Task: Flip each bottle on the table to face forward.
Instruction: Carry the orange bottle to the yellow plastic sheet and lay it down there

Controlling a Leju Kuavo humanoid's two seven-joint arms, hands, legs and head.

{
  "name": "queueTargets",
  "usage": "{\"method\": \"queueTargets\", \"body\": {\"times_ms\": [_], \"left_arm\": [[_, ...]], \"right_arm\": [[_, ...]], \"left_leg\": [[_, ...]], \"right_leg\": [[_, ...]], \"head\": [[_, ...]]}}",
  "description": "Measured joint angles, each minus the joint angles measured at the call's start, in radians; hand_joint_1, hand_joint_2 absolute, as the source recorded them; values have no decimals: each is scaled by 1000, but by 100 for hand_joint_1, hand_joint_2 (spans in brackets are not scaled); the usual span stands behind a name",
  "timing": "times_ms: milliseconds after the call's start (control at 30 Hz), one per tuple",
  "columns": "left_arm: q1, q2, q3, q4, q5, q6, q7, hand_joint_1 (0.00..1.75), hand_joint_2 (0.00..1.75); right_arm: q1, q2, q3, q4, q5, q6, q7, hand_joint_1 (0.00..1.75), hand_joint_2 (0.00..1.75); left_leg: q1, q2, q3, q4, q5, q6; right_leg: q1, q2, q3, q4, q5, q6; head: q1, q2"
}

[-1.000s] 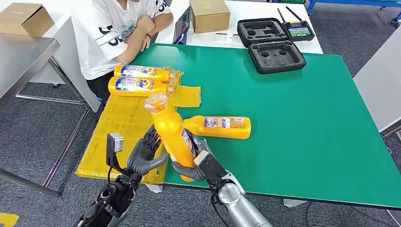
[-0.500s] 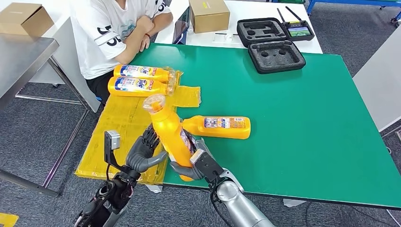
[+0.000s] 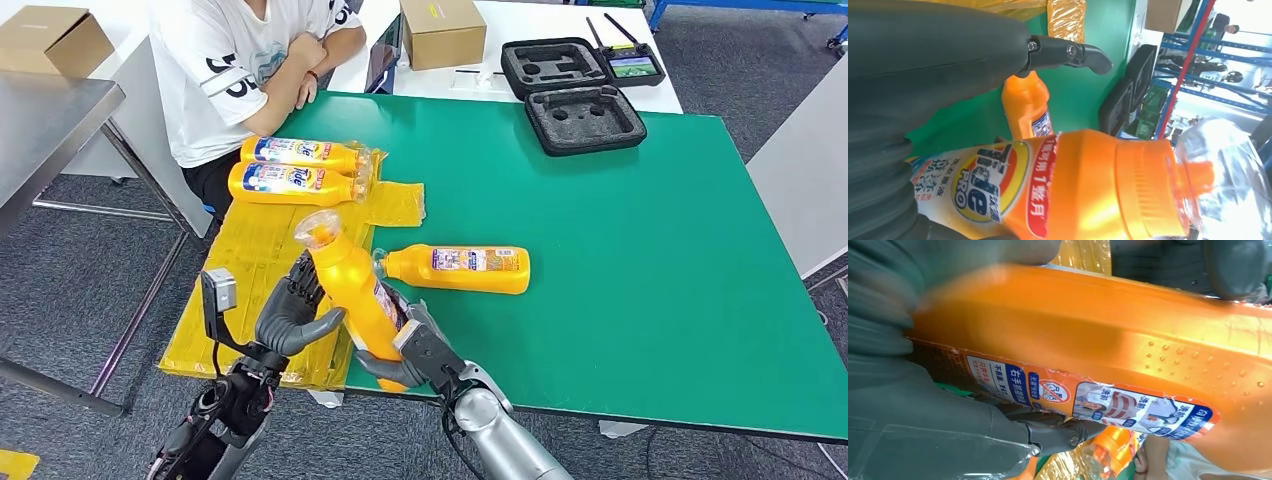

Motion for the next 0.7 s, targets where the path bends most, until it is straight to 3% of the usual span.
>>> {"method": "queueTargets", "body": {"times_ms": [333,700], "left_arm": [[-21,5,-30,5,-56,-13,69,0,175],[-48,7,-64,28,-66,-1,91,0,175]], "right_arm": [[0,14,4,0,42,-7,31,175,175],[-15,25,21,11,95,-22,63,175,175]], "left_leg": [[0,0,0,0,0,0],[0,0,0,0,0,0]], "right_leg": [[0,0,0,0,0,0],[0,0,0,0,0,0]], "head": [[0,0],[0,0]]}}
